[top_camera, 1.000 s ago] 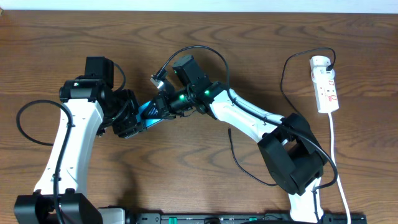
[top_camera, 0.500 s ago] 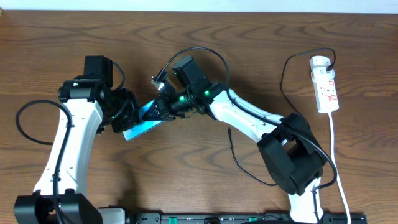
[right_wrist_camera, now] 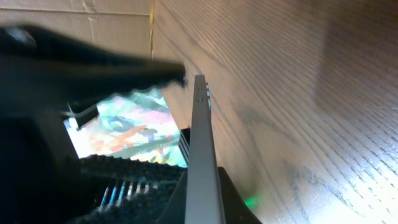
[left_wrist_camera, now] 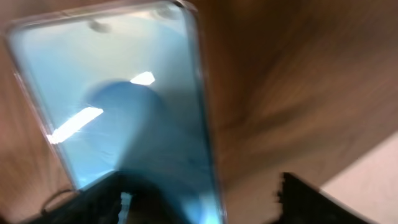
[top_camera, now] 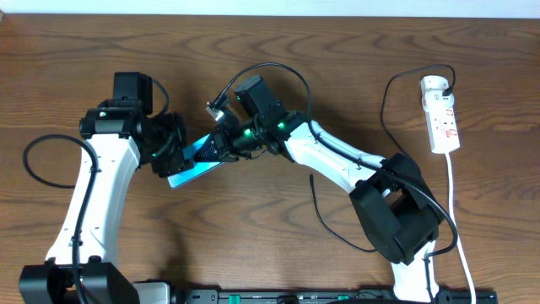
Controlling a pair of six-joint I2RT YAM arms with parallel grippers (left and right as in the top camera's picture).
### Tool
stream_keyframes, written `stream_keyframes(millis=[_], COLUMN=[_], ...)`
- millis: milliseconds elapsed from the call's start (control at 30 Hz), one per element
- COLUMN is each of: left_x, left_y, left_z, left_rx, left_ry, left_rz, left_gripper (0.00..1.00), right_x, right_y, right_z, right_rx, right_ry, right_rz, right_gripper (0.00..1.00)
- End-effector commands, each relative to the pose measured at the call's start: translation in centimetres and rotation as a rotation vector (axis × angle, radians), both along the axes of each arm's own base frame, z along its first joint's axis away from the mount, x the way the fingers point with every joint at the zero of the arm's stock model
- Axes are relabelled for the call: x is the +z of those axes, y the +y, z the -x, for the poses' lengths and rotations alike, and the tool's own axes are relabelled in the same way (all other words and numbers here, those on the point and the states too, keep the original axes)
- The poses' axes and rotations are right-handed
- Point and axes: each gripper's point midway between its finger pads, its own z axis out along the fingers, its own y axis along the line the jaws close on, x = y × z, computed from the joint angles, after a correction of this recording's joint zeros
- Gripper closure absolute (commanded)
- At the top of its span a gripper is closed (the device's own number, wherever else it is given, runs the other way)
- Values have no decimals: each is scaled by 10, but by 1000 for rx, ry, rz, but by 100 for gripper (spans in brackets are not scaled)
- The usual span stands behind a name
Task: Plug charger to phone and switch on socket
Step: 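Open the left gripper and pull the phone away with the right gripper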
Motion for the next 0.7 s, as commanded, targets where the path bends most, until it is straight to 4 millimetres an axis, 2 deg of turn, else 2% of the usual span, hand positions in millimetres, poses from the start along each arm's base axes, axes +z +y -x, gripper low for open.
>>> stream_keyframes(millis=[0, 167, 267, 433, 567, 667], left_x=[8, 26, 47, 59, 61, 63], left_y=[-12, -28, -39, -45, -46, -46], left_z=[-17, -38, -46, -44, -45, -49], left_rx=[-167, -313, -481, -635, -726, -751], left_ry=[-129, -300, -469, -594, -662, -694], left_rz=[23, 87, 169, 202, 164, 144], left_gripper=[11, 9, 9, 9, 8, 8], right_x=[9, -4, -8, -10, -2, 8], right_y=[-7, -28, -60, -102, -126, -132], right_z=[-11, -34, -70, -112, -140, -156], right_rx=[-7, -84, -182, -342, -471, -555], right_ry=[-29, -24, -22, 55, 143, 228], right_rz=[-19, 47, 70, 91, 64, 23], right_gripper=[99, 99, 99, 99, 99, 99])
